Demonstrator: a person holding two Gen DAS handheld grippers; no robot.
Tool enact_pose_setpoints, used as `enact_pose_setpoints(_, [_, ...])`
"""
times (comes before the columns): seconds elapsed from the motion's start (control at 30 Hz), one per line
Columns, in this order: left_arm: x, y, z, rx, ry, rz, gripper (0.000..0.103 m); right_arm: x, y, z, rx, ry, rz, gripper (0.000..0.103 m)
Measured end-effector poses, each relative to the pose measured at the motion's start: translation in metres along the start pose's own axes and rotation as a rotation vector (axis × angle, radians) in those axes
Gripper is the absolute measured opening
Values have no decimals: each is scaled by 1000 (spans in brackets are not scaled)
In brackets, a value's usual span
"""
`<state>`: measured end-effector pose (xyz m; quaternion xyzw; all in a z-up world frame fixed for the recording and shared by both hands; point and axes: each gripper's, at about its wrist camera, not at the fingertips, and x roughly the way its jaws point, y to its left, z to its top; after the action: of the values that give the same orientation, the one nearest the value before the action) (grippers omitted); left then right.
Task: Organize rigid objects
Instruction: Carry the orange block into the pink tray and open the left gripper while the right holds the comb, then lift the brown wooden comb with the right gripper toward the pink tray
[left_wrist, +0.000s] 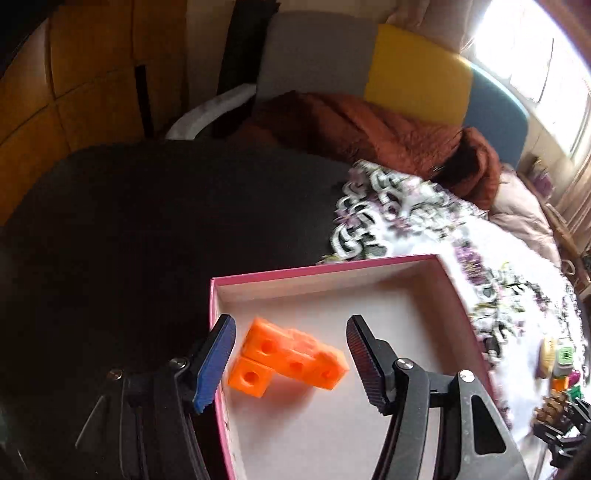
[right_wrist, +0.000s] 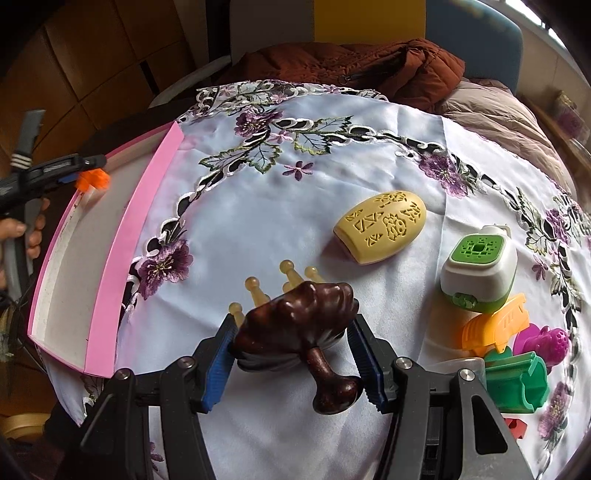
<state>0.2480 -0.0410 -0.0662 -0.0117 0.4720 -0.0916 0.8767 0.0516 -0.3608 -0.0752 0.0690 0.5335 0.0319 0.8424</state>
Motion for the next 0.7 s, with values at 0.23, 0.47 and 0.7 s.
enact_pose_setpoints(0.23, [-22,3,-10,-12,-57,8,79,-1,1,0,-4,1,-4,60])
enact_pose_setpoints(0.47, [-75,-11,-50,25,-130,24,79,0,3,1,-23,-4,-27,60])
enact_pose_setpoints(0.7, [-114,-34,-105,59,-123,-8,79,0,6,0,-47,-10,-48,60])
